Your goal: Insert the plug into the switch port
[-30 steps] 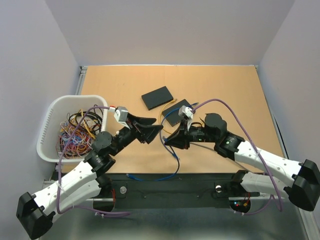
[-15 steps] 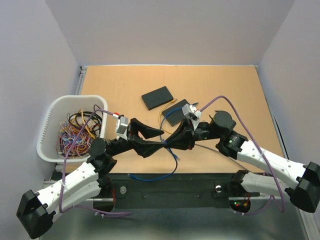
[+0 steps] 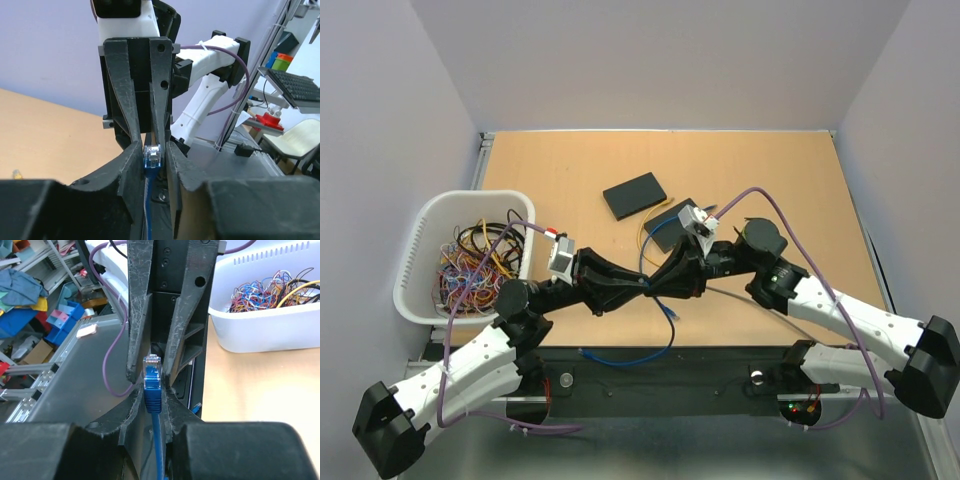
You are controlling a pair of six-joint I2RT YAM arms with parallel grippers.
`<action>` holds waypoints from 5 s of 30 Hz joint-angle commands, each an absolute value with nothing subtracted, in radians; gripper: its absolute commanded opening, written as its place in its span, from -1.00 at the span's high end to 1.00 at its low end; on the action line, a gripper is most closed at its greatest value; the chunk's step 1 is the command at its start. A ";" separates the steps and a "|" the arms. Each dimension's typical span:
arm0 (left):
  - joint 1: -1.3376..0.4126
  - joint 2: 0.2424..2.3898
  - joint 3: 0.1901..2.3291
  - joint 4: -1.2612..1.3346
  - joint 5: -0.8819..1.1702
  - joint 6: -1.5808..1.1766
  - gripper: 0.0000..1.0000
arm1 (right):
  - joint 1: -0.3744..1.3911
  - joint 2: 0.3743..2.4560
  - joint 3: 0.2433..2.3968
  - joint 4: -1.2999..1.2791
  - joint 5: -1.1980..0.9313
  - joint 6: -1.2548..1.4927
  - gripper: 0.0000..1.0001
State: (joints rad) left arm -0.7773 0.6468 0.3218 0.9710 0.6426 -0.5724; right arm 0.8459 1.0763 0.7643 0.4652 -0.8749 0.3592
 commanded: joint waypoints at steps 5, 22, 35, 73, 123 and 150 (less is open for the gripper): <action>-0.784 0.598 0.380 0.863 0.560 -0.529 0.86 | 0.854 1.066 0.773 0.555 -0.828 0.371 0.99; -0.785 0.679 0.658 0.154 0.011 -0.661 1.00 | 0.854 0.902 0.775 0.243 -0.313 0.316 -0.46; -0.785 0.776 0.673 0.192 -0.054 -0.699 1.00 | 0.916 1.100 0.890 0.091 -0.019 0.284 -0.10; -0.785 0.706 0.546 0.413 0.141 -0.651 -0.51 | 0.954 1.034 0.680 0.439 -0.064 0.362 0.99; -0.785 0.479 0.319 0.758 0.405 -0.535 0.52 | 0.896 1.238 0.638 1.081 -0.652 0.706 0.99; -0.785 0.571 0.515 0.199 -0.166 -0.690 1.00 | 0.971 1.104 0.808 0.232 0.090 0.354 -0.22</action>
State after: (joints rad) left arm -0.7834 0.5411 0.4641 0.2348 -0.0597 -0.6395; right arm 0.9085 1.0473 0.7448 0.3588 -0.0795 0.4255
